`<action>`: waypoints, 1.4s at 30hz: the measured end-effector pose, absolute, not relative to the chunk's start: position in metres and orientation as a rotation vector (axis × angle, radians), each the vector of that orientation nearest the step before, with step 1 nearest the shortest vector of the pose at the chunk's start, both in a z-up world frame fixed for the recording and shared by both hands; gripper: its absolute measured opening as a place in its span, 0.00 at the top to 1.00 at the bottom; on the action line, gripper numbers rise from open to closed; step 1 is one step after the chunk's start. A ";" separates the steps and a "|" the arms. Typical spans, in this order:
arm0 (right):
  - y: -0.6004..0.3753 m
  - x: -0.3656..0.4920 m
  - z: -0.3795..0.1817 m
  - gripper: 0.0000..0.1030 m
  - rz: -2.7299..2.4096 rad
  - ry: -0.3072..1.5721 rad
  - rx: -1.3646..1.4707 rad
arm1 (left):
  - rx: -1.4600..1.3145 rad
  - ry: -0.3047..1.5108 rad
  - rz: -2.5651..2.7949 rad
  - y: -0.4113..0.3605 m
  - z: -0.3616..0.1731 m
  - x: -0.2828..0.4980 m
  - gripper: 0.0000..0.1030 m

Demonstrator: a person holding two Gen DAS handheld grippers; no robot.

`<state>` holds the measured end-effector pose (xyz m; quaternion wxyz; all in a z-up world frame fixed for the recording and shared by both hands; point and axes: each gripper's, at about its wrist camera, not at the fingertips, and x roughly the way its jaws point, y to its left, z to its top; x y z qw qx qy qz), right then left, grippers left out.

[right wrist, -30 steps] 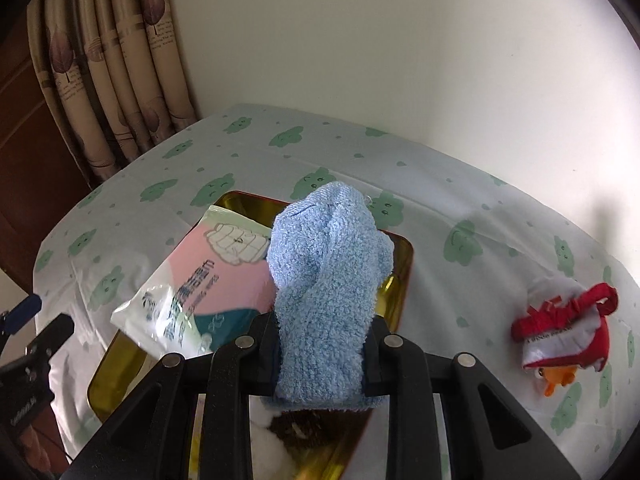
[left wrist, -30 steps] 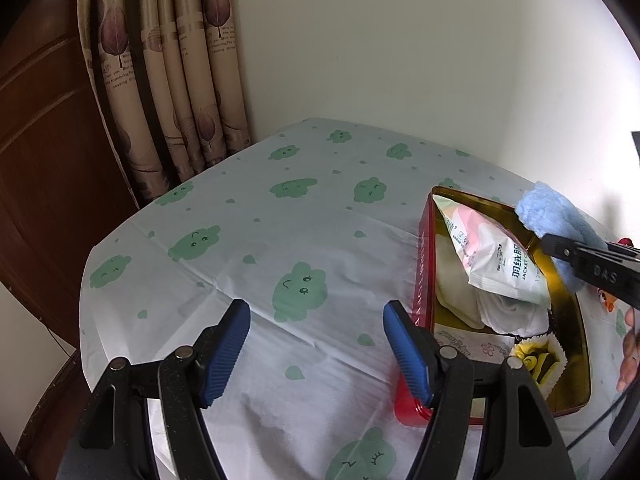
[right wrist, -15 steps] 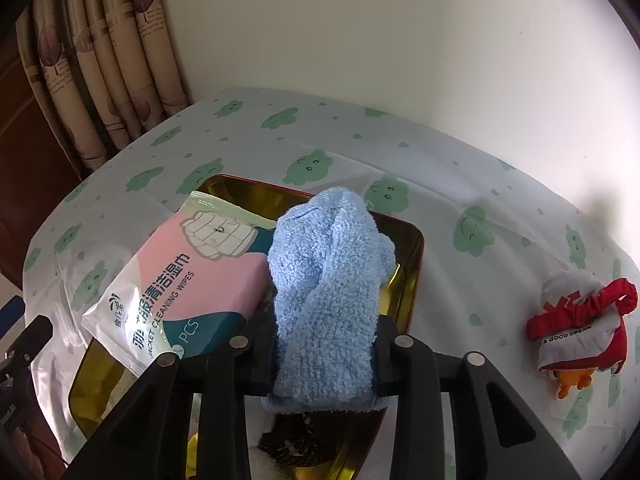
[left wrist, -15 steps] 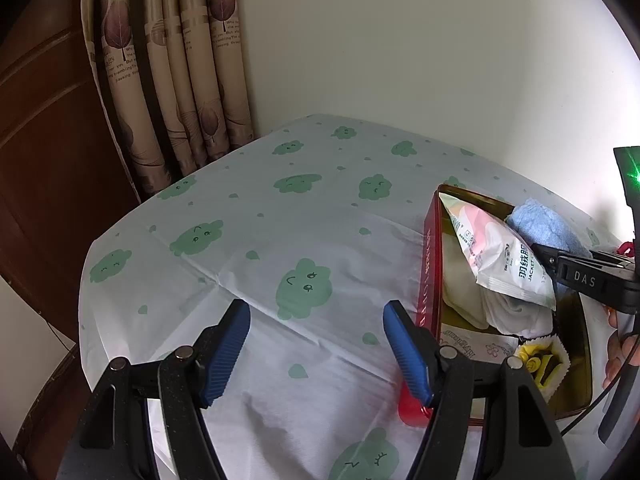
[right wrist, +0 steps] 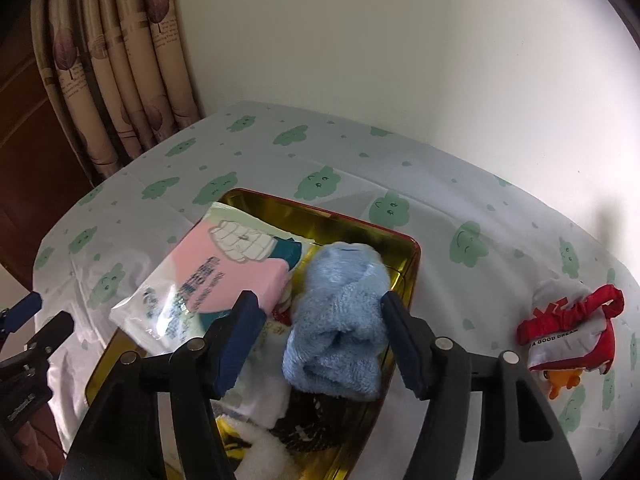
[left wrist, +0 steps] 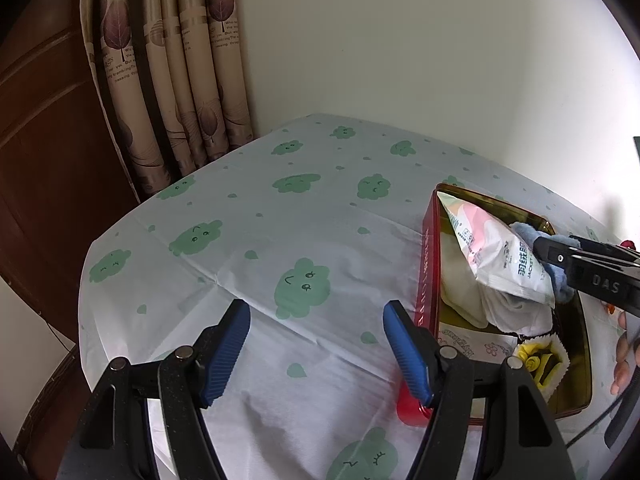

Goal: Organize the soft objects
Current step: 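Carry the blue towel sock into the gold tin and open the right gripper, then grasp the red-and-white fabric pouch with the right gripper and lift it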

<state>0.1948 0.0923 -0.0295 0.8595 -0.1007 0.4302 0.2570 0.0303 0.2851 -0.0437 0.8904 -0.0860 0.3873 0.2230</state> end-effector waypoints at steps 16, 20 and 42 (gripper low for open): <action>0.011 0.164 -0.004 0.41 0.478 0.843 -0.199 | -0.157 0.805 0.466 0.281 -0.045 0.031 0.31; -0.030 0.166 -0.005 0.40 0.405 0.850 -0.200 | -0.154 0.806 0.471 0.280 -0.045 0.030 0.31; -0.113 0.242 -0.041 0.27 0.233 0.873 -0.090 | -0.122 0.833 0.480 0.278 -0.053 0.035 0.31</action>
